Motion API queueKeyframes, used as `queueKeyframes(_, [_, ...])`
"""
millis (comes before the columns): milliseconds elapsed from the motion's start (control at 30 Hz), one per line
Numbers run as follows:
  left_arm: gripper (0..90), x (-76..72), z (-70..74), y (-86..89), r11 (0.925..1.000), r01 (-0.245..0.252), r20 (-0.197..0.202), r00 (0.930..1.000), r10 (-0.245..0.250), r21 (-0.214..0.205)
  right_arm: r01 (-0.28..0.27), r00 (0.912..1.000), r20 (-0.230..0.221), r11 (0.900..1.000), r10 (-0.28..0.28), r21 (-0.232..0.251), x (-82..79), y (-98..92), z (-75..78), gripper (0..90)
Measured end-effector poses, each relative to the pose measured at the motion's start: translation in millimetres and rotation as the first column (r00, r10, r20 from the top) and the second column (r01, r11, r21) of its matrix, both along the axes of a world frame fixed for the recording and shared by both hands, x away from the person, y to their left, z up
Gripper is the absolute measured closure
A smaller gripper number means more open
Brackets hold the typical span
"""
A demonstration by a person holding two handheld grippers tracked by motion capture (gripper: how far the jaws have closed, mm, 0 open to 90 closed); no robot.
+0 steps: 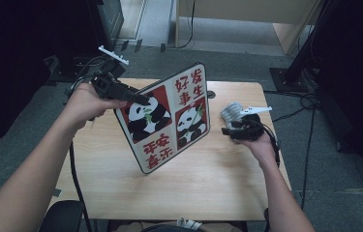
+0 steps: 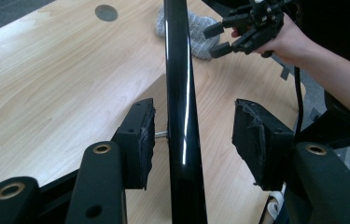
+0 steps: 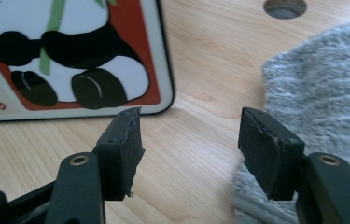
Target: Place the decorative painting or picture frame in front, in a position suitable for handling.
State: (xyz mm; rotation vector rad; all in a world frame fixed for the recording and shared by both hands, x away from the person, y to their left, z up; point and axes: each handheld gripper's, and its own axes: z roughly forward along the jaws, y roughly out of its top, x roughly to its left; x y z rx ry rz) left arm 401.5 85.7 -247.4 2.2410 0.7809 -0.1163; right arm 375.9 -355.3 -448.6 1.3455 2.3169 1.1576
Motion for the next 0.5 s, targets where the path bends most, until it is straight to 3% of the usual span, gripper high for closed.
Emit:
queueKeyframes(267, [46.5, -9.2, -2.4, 11.4, 0.9997, -0.003, 0.021, 0.9998, 0.003, -0.025, 0.05, 0.998, 0.038, 0.9987, -0.051, 0.008, 7.5, -12.2, 5.2, 40.1])
queueKeyframes(500, [44.4, -14.6, -5.0, 16.9, 0.9988, -0.004, 0.04, 0.9992, 0.006, -0.049, 0.1, 0.9932, 0.062, 0.9948, -0.099, -0.018, 21.9, -27.0, 9.0, 40.1])
